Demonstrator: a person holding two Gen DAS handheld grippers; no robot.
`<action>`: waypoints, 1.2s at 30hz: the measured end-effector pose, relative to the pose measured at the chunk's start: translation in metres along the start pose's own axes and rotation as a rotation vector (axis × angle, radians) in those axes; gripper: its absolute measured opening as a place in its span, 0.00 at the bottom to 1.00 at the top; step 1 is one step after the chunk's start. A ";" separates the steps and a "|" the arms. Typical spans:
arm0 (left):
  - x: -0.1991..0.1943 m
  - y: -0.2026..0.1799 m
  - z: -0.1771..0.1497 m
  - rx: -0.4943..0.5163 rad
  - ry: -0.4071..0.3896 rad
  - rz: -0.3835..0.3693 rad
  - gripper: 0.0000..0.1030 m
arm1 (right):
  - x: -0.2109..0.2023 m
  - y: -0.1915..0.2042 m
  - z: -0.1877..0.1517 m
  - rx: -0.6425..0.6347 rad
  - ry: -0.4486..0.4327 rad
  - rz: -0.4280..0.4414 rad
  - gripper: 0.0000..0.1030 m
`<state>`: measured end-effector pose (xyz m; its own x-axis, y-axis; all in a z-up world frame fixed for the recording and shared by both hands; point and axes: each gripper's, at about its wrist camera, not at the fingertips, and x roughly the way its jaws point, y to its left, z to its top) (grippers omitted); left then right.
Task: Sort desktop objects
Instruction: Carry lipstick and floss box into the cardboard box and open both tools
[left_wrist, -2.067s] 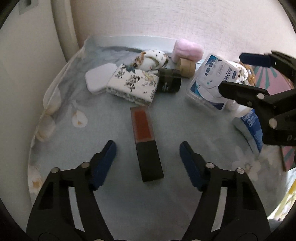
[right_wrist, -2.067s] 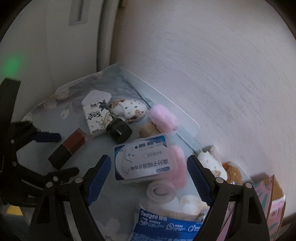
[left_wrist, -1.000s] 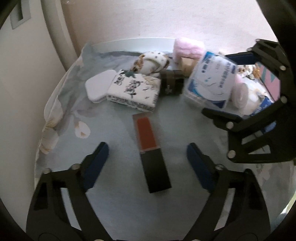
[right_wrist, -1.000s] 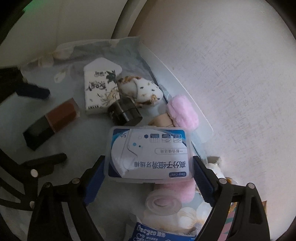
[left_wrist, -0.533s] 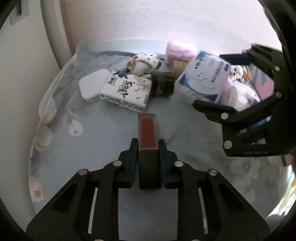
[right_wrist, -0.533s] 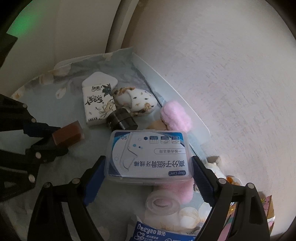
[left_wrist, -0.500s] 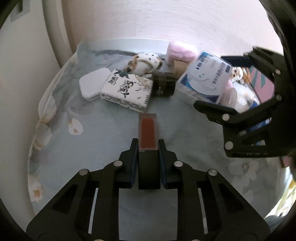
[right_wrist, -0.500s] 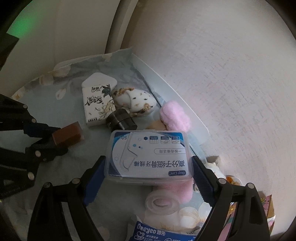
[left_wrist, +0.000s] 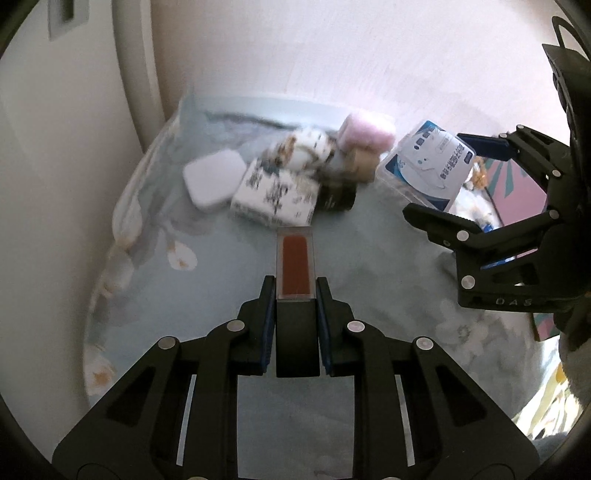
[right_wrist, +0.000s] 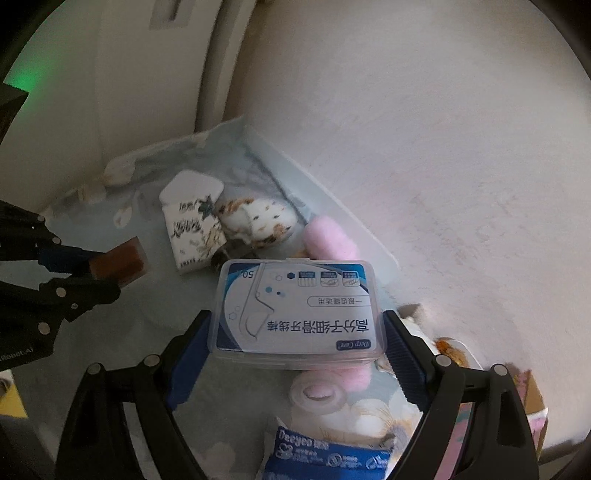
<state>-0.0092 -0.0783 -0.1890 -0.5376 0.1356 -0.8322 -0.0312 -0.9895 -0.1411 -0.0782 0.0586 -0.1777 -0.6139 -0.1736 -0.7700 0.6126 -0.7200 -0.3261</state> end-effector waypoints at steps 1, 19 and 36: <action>-0.005 -0.002 0.004 0.008 -0.005 -0.002 0.17 | -0.008 -0.005 0.004 0.028 -0.004 -0.006 0.83; -0.057 -0.139 0.122 0.332 -0.126 -0.232 0.17 | -0.127 -0.144 -0.050 0.545 0.046 -0.178 0.83; 0.016 -0.326 0.147 0.580 0.051 -0.466 0.17 | -0.119 -0.211 -0.165 0.802 0.221 -0.197 0.83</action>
<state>-0.1317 0.2394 -0.0770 -0.3202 0.5360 -0.7811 -0.6939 -0.6941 -0.1918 -0.0529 0.3421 -0.1074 -0.5099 0.0797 -0.8565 -0.0843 -0.9955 -0.0425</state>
